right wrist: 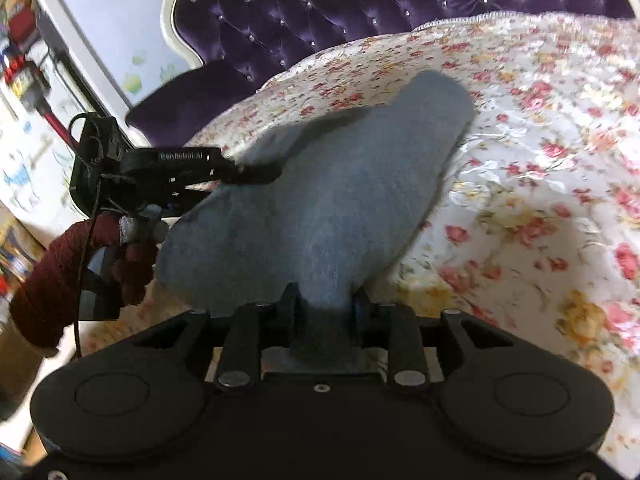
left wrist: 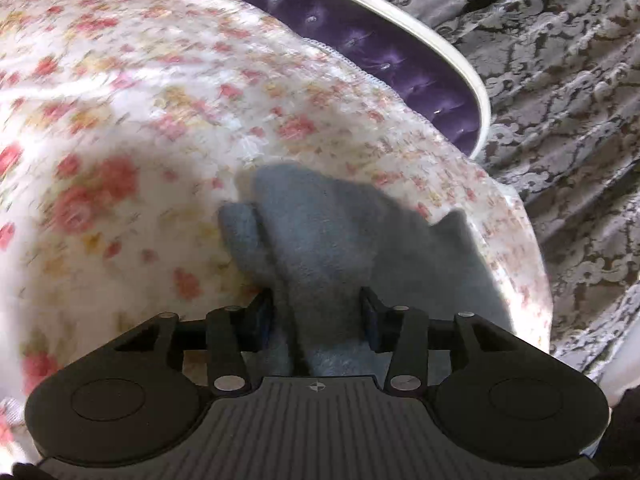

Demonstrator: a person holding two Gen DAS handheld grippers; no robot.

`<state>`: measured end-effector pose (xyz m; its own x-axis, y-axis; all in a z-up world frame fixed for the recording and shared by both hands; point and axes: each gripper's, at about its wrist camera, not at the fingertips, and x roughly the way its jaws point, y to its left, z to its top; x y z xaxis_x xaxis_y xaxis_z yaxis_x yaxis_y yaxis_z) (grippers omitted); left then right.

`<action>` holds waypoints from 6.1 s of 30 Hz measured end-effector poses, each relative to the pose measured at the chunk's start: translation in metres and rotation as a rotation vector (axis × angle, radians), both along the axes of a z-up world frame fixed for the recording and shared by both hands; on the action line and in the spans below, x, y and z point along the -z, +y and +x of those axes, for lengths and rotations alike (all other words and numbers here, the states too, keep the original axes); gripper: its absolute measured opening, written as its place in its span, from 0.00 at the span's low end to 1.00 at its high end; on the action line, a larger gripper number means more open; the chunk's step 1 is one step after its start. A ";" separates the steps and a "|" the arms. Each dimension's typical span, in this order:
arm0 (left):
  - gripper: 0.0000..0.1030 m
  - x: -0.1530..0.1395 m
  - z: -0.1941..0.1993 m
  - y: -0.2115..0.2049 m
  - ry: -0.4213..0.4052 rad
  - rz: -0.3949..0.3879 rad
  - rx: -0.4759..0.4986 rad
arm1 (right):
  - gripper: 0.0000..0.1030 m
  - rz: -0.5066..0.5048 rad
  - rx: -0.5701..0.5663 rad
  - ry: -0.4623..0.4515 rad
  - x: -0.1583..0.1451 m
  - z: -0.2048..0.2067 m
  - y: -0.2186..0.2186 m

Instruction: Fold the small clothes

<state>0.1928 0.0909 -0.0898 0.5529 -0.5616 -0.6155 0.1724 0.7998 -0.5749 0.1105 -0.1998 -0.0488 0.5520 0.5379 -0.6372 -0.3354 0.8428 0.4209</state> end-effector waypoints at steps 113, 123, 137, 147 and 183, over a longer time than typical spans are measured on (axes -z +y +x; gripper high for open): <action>0.78 -0.068 -0.180 -0.099 -0.166 0.599 -0.138 | 0.99 -0.308 0.381 -0.230 -0.057 -0.089 0.018; 0.78 -0.068 -0.180 -0.099 -0.156 0.590 -0.148 | 0.99 -0.308 0.380 -0.230 -0.056 -0.089 0.018; 0.78 -0.067 -0.180 -0.098 -0.153 0.589 -0.144 | 0.99 -0.307 0.377 -0.230 -0.056 -0.089 0.019; 0.78 -0.068 -0.179 -0.096 -0.155 0.589 -0.146 | 0.99 -0.299 0.381 -0.234 -0.056 -0.091 0.018; 0.78 -0.068 -0.180 -0.099 -0.163 0.591 -0.127 | 0.99 -0.292 0.383 -0.231 -0.055 -0.090 0.015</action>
